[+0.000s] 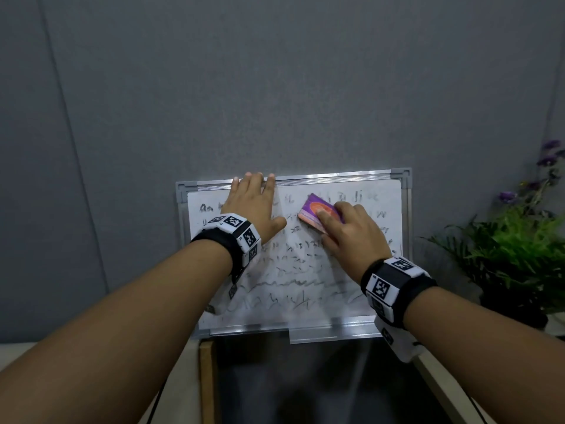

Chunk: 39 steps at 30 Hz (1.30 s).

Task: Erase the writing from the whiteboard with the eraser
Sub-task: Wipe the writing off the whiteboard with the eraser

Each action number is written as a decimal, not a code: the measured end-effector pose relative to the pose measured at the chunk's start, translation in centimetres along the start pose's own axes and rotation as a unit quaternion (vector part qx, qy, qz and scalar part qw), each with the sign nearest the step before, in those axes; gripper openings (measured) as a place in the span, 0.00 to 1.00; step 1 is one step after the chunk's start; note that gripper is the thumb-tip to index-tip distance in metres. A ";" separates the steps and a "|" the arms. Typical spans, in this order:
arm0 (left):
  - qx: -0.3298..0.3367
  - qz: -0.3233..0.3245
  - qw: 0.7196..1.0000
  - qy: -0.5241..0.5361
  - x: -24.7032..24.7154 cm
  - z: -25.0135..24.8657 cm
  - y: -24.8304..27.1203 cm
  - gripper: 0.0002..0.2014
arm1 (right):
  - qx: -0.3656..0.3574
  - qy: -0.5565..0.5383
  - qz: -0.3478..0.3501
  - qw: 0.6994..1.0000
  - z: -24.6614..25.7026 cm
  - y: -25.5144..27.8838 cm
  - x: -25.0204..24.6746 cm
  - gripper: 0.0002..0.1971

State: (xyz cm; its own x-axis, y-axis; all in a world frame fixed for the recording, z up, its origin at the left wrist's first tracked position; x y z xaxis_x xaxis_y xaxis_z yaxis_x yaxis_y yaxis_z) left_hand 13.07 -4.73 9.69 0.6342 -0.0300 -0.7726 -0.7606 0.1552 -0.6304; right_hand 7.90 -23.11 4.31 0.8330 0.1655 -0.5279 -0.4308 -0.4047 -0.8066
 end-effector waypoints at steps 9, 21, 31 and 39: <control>-0.002 -0.014 1.000 0.007 -0.3 -0.1 0.3 0.46 | 0.023 -0.022 0.013 0.999 0.5 0.1 0.6 0.24; -0.009 -0.014 0.999 0.045 -0.8 0.0 0.7 0.48 | 0.056 -0.021 -0.002 0.998 -0.6 0.4 0.4 0.22; 0.002 -0.016 1.000 0.021 -0.9 -0.1 0.6 0.49 | 0.080 -0.030 -0.014 0.996 -0.9 -0.3 -0.5 0.22; 0.008 -0.011 1.000 0.015 -0.8 0.1 0.5 0.49 | 0.105 -0.022 -0.002 0.994 -2.1 1.1 -0.5 0.22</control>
State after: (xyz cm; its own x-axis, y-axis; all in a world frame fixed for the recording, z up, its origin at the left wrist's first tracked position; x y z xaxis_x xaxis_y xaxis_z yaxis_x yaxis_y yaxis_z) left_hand 12.23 -4.56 9.98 0.6467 -0.0624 -0.7602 -0.7437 0.1698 -0.6466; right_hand 7.76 -25.57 4.25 0.8208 0.2068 -0.5325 -0.4946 -0.2091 -0.8436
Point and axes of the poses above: each hand's wrist, its own y-axis away from the middle knuckle, its own x-axis out of the palm, z = x × y, the point moved 4 cm from there along -y, towards the middle knuckle, and after that the axes turned 11 degrees about -x, right-handed, at the moved point
